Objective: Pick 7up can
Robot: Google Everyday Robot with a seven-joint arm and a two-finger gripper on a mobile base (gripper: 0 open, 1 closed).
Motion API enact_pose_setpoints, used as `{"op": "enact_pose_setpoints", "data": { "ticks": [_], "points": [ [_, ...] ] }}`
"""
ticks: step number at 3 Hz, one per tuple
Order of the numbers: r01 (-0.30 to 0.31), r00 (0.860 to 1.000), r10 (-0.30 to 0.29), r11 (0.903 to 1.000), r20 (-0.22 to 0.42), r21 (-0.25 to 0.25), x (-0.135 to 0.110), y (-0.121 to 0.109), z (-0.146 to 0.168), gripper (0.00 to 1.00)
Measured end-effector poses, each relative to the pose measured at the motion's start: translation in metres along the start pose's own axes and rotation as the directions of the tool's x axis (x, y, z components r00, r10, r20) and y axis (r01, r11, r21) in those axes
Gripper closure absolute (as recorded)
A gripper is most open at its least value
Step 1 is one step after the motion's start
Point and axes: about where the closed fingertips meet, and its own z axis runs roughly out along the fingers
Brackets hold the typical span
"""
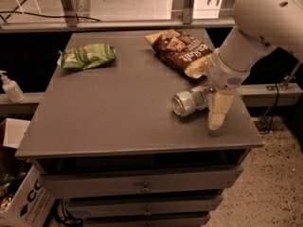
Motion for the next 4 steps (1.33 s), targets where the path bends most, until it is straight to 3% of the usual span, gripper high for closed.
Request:
{"op": "enact_pose_setpoints", "data": {
  "ticks": [1,3,4],
  "points": [
    [0.0,1.0,0.0,1.0,0.008,-0.003,-0.003,-0.002,0.009,0.17],
    [-0.022,1.0,0.022,0.9998,-0.015,-0.005,-0.015,-0.008,0.004,0.64],
    [-0.084,0.996,0.084,0.9964,0.011,-0.012,-0.031,-0.009,-0.011,0.86]
  ]
}}
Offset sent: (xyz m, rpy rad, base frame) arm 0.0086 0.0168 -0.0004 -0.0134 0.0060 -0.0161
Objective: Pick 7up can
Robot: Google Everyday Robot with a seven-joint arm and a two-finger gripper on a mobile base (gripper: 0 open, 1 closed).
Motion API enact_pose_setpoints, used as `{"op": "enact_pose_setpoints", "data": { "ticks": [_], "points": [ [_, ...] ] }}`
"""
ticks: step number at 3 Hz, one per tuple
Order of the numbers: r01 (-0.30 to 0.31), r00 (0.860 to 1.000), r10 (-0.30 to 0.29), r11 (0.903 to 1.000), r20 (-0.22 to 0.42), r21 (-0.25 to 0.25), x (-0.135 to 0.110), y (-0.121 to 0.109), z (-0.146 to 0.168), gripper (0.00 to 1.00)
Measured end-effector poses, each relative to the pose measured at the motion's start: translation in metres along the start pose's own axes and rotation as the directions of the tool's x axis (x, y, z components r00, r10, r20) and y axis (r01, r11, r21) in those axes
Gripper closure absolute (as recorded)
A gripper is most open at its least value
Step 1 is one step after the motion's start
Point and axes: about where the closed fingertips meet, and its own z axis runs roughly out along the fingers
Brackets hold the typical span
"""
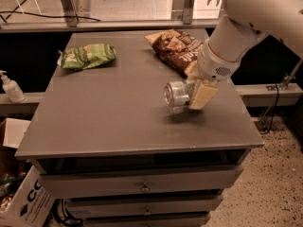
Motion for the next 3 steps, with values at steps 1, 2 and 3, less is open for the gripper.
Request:
{"op": "enact_pose_setpoints", "data": {
  "ticks": [1,2,3],
  "points": [
    [-0.095,0.993,0.097,0.9947,0.064,-0.039,-0.026,0.015,-0.014,1.0],
    [-0.19,0.965,0.205,0.9766,0.163,-0.1,-0.067,0.038,-0.035,1.0],
    [-0.19,0.965,0.205,0.9766,0.163,-0.1,-0.067,0.038,-0.035,1.0]
  ]
}}
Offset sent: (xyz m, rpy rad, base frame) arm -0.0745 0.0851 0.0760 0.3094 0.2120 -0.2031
